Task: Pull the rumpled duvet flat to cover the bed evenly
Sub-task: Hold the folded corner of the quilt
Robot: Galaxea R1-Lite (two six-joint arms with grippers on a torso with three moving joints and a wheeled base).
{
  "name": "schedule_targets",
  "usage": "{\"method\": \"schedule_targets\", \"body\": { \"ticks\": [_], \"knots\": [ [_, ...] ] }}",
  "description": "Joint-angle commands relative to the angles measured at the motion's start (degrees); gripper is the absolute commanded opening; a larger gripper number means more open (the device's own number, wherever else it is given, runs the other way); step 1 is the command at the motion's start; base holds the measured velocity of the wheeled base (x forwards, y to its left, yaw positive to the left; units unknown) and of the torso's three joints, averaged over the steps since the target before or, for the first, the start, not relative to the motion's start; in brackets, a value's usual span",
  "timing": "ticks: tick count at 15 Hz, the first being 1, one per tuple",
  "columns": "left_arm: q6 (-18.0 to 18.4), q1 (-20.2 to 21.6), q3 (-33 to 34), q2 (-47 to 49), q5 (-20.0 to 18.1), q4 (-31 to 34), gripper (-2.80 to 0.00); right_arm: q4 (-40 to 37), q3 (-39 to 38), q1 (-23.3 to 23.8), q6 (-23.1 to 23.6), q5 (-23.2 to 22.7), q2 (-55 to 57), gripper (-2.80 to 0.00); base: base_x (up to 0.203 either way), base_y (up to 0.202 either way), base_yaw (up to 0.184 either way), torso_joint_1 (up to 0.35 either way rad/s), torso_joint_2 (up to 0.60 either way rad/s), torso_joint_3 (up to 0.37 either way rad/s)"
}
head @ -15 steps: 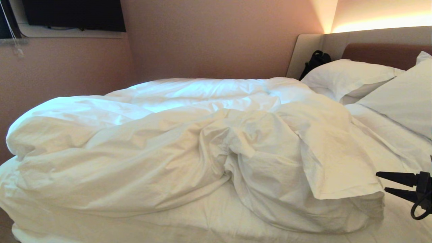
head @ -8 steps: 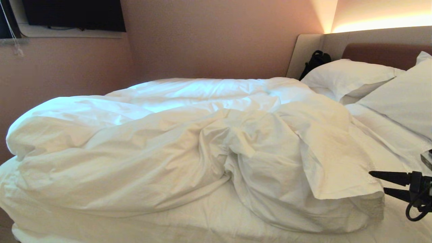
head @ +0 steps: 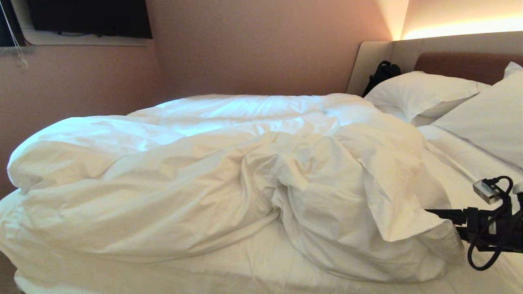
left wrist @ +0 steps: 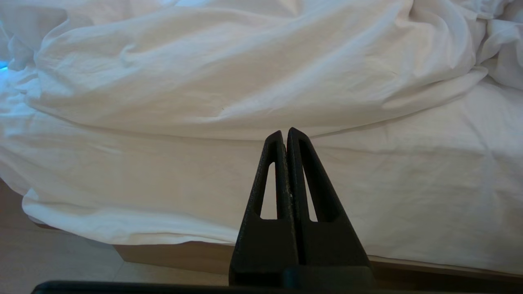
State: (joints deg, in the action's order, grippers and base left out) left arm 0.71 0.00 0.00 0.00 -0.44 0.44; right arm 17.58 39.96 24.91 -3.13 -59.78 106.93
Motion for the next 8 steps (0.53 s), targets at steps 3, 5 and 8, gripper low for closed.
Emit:
{"method": "schedule_targets", "body": {
  "ticks": [3, 5, 8],
  "knots": [
    [0.0, 0.0, 0.0, 0.0, 0.0, 0.0, -2.80, 0.0, 0.0, -2.5, 0.0, 1.1, -0.2, 0.00, 0.000, 0.000, 0.000, 0.000, 0.00, 0.000],
    [0.0, 0.0, 0.0, 0.0, 0.0, 0.0, -2.80, 0.0, -0.2, -2.8, 0.0, 2.0, -0.3, 0.00, 0.000, 0.000, 0.000, 0.000, 0.00, 0.000],
    [0.0, 0.0, 0.0, 0.0, 0.0, 0.0, -2.80, 0.0, -0.5, -2.8, -0.1, 2.0, -0.7, 0.00, 0.000, 0.000, 0.000, 0.000, 0.00, 0.000]
  ]
}}
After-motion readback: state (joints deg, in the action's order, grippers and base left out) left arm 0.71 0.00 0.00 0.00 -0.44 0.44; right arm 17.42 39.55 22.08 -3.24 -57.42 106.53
